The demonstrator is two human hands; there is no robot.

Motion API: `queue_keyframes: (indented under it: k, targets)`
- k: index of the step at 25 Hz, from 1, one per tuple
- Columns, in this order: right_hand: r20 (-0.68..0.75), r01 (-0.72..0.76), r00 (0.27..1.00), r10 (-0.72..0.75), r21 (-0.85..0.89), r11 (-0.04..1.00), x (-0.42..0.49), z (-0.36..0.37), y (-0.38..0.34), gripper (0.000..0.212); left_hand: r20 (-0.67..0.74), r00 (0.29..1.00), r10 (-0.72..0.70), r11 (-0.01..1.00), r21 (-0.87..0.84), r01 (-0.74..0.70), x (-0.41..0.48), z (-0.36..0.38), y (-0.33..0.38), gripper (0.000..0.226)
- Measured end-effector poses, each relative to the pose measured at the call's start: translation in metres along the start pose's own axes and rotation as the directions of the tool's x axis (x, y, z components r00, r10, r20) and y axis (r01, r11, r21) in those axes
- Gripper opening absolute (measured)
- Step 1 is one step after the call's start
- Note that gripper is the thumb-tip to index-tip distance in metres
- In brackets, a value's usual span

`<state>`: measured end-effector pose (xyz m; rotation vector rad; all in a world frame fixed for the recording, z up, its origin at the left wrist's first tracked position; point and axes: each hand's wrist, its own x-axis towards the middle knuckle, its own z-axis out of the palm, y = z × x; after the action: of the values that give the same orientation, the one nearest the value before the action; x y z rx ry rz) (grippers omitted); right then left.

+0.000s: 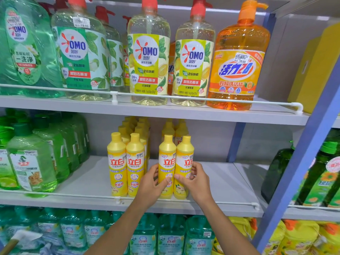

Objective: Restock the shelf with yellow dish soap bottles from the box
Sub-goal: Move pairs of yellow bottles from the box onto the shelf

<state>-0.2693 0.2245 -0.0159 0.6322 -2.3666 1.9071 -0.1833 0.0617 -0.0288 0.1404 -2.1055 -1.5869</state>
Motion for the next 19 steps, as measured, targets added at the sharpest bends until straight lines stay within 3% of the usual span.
queue_keyframes:
  k: [6, 13, 19]
  targets:
    - [0.123, -0.058, 0.990, 0.072, -0.112, 0.992, -0.016, -0.009, 0.023, 0.056, -0.124, 0.992, -0.025, 0.991, 0.129, 0.041, -0.008, 0.009, -0.022, 0.065]
    - [0.035, -0.064, 0.997, 0.073, -0.204, 0.977, -0.003, 0.000, 0.028, 0.052, -0.117, 0.990, -0.074, 0.971, 0.217, 0.098, 0.015, 0.011, -0.026, 0.053]
    - [-0.063, -0.099, 0.994, 0.085, -0.256, 0.962, 0.025, 0.013, 0.034, 0.057, -0.186, 0.977, -0.110, 0.965, 0.214, 0.149, 0.042, 0.024, -0.036, 0.059]
